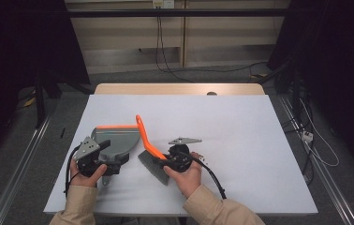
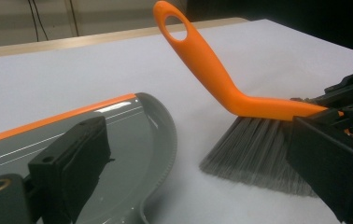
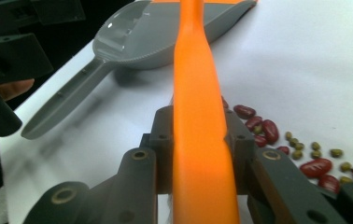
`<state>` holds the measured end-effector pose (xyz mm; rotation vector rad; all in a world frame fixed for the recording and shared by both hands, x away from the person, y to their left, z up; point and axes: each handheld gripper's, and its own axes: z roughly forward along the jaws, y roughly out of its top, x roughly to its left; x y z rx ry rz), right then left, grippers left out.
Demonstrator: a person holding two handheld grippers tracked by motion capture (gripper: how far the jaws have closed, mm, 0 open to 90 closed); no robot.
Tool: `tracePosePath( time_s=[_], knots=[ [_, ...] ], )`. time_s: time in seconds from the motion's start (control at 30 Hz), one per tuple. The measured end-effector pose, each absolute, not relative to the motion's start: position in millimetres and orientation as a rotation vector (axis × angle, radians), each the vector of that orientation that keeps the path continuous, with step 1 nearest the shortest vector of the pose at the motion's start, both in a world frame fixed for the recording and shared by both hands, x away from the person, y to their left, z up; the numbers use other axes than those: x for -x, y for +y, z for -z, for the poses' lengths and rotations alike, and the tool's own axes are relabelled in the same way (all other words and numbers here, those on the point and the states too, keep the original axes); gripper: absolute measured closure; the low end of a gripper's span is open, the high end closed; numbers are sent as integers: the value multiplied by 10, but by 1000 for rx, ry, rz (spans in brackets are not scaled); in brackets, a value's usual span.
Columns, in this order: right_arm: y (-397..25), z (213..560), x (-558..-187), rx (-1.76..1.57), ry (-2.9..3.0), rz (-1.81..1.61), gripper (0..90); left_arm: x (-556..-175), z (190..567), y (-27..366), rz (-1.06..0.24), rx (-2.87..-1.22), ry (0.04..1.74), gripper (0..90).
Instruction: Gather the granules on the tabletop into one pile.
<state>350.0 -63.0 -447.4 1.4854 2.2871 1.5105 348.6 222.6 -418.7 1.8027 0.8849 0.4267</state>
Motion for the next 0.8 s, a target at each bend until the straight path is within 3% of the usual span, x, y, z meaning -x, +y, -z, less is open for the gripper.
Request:
tracePosePath(
  time_s=[0.8],
  knots=[
    [-1080, 4510, -3463, -1580, 2177, -1470, 709, -3483, 4192, 2200, -432, -1816, 876, 61]
  ],
)
